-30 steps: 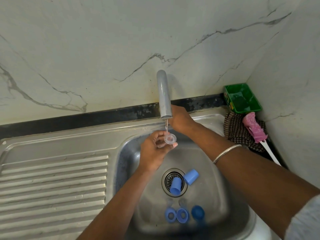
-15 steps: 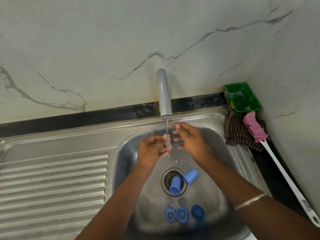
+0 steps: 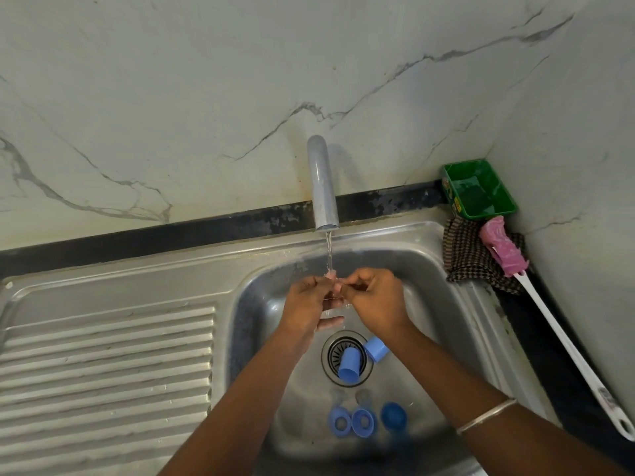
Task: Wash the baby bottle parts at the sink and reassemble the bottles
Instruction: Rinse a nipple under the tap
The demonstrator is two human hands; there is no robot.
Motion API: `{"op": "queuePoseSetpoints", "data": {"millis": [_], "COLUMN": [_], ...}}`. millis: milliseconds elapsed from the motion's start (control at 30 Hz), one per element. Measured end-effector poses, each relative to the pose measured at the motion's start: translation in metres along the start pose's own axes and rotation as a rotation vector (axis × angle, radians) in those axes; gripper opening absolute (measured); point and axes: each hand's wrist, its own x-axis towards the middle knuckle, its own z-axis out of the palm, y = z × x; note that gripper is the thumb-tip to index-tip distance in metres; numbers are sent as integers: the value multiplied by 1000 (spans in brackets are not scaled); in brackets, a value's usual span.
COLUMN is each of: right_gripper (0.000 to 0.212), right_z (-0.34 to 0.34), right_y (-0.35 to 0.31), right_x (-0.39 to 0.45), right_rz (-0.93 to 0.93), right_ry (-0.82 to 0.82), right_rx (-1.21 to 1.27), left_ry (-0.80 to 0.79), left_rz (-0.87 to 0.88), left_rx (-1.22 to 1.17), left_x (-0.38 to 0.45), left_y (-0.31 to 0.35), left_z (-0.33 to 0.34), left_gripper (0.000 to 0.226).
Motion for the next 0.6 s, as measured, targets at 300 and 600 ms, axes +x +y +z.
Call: {"op": "queuePoseSetpoints", "data": {"millis": [300,600], "right_gripper": [42,17], "right_z": [-9,-14], "right_y": [0,-6], "right_x": [5,12], "right_rz": [36,-565], "right_ry": [-213,-262], "right_rx": [175,-431], "left_ry": [119,170], "left_rz": [486,391], "left_rx": [637,479], "left_x": [8,3], "left_y": [-8,-5], "left_z": [-10,-20], "left_gripper": [26,52]}}
